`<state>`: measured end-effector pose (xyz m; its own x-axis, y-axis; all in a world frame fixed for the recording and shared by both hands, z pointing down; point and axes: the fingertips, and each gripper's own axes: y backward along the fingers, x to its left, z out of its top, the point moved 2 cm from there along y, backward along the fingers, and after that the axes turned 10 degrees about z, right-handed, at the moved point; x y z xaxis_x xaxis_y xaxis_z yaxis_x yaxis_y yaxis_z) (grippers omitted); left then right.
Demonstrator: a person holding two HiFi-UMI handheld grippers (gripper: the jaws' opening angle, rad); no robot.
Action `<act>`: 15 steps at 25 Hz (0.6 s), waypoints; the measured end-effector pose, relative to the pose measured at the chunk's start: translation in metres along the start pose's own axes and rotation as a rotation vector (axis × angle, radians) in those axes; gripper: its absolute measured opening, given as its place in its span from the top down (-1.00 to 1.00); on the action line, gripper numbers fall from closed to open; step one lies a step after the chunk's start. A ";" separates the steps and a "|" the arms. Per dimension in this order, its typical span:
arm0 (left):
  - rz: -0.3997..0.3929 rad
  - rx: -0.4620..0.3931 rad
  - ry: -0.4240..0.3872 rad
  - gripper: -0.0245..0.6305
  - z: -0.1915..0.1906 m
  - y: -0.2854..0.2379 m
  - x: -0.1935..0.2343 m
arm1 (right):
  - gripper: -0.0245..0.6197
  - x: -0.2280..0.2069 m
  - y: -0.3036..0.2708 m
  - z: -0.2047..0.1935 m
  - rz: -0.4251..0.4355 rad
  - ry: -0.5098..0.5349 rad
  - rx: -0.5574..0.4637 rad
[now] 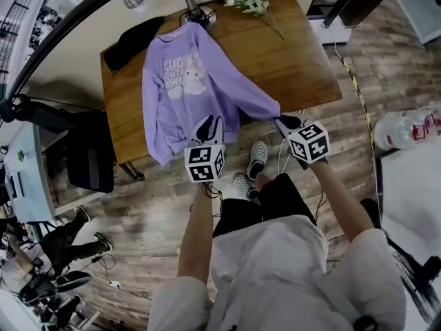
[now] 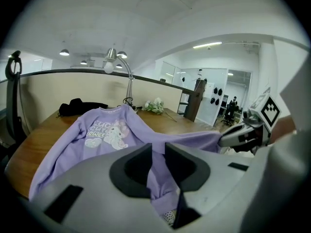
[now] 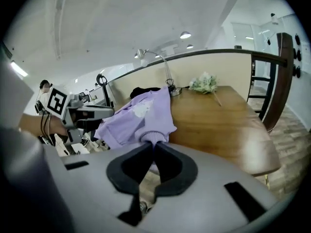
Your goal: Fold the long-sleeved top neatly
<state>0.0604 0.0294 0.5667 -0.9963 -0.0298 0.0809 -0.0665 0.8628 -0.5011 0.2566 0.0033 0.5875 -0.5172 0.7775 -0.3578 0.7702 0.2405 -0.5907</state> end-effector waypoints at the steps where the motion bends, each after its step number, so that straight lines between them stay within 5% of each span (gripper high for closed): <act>1: 0.000 -0.009 -0.002 0.64 0.003 0.004 -0.001 | 0.86 -0.004 0.006 0.009 -0.010 -0.004 -0.023; 7: 0.017 -0.045 0.002 0.64 0.015 0.023 -0.003 | 0.85 -0.036 0.039 0.068 -0.049 -0.057 -0.176; 15: 0.071 -0.038 -0.015 0.64 0.032 0.018 0.001 | 0.85 -0.109 0.070 0.129 -0.132 0.035 -0.179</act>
<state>0.0561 0.0282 0.5304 -0.9991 0.0253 0.0331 0.0067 0.8817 -0.4717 0.3184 -0.1401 0.4918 -0.6070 0.7513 -0.2589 0.7523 0.4383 -0.4919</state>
